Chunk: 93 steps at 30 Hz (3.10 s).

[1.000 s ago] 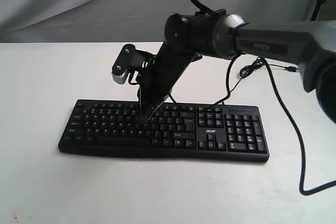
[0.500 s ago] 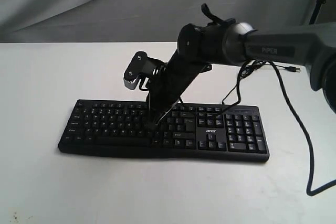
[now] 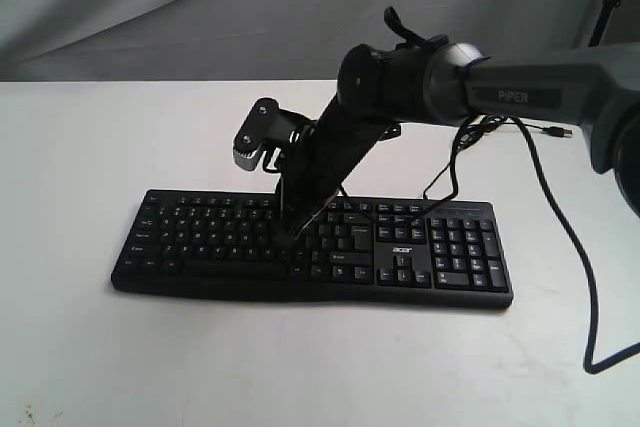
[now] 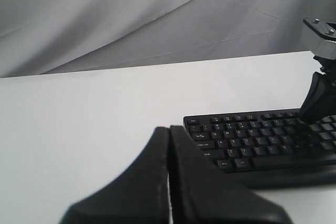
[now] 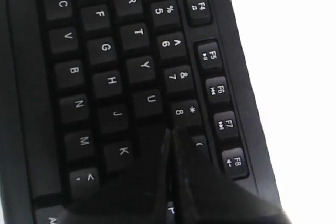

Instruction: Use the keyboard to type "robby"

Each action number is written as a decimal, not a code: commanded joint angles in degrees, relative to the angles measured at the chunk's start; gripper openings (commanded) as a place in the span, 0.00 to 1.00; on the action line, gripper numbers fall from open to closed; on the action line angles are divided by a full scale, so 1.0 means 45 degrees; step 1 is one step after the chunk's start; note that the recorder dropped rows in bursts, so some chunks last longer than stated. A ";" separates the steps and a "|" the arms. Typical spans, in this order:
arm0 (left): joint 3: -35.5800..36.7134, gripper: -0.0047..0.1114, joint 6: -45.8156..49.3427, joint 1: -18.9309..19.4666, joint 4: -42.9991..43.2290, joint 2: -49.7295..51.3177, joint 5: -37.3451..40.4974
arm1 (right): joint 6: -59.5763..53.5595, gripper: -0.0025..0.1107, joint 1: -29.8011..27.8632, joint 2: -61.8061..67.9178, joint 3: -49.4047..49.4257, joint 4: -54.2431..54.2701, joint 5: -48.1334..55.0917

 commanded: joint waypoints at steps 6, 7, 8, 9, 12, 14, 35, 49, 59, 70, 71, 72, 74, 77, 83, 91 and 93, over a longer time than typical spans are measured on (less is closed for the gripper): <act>0.0055 0.04 -0.0035 -0.0081 0.0061 -0.0044 -0.0068 | 0.0439 0.02 -0.0030 -0.0130 0.0012 -0.0394 0.0223; 0.0055 0.04 -0.0035 -0.0081 0.0061 -0.0044 -0.0068 | 0.0431 0.02 -0.0030 -0.0130 0.0012 -0.0394 0.0253; 0.0055 0.04 -0.0035 -0.0081 0.0061 -0.0044 -0.0068 | 0.0431 0.02 -0.0030 -0.0130 0.0012 -0.0394 0.0311; 0.0055 0.04 -0.0035 -0.0081 0.0061 -0.0044 -0.0068 | 0.0431 0.02 -0.0030 -0.0130 0.0018 -0.0394 0.0344; 0.0055 0.04 -0.0035 -0.0081 0.0061 -0.0044 -0.0068 | 0.0431 0.02 -0.0030 -0.0130 0.0018 -0.0394 0.0394; 0.0055 0.04 -0.0035 -0.0081 0.0061 -0.0044 -0.0068 | 0.0431 0.02 -0.0030 -0.0130 0.0018 -0.0394 0.0394; 0.0055 0.04 -0.0035 -0.0081 0.0061 -0.0044 -0.0068 | 0.0431 0.02 -0.0030 -0.0130 0.0380 -0.0416 -0.0132; 0.0055 0.04 -0.0035 -0.0081 0.0061 -0.0044 -0.0068 | 0.0372 0.02 -0.0023 -0.0297 0.0655 -0.0324 -0.0597; 0.0055 0.04 -0.0035 -0.0081 0.0061 -0.0044 -0.0068 | -0.0136 0.02 0.0399 -0.0850 0.0655 0.0309 -0.0682; 0.0055 0.04 -0.0035 -0.0081 0.0061 -0.0044 -0.0068 | -0.1738 0.02 0.1015 -0.0119 0.0096 0.2412 -0.0385; 0.0055 0.04 -0.0035 -0.0081 0.0061 -0.0044 -0.0068 | -0.1738 0.02 0.1066 0.0038 -0.0054 0.2477 -0.0319; 0.0055 0.04 -0.0035 -0.0081 0.0061 -0.0044 -0.0068 | -0.1738 0.02 0.1117 0.0169 -0.0260 0.2506 -0.0259; 0.0055 0.04 -0.0035 -0.0081 0.0061 -0.0044 -0.0068 | -0.1620 0.02 0.1202 0.0397 -0.0627 0.2506 -0.0098; 0.0055 0.04 -0.0035 -0.0081 0.0061 -0.0044 -0.0068 | -0.1510 0.02 0.1237 0.0499 -0.0818 0.2483 -0.0045; 0.0055 0.04 -0.0035 -0.0081 0.0061 -0.0044 -0.0068 | -0.0928 0.02 0.1237 0.0499 -0.0818 0.1922 0.0287; 0.0055 0.04 -0.0035 -0.0081 0.0061 -0.0044 -0.0068 | -0.0794 0.02 0.1237 0.0558 -0.0818 0.1892 0.0236; 0.0055 0.04 -0.0035 -0.0081 0.0061 -0.0044 -0.0068 | -0.0731 0.02 0.1237 0.0632 -0.0818 0.1892 0.0236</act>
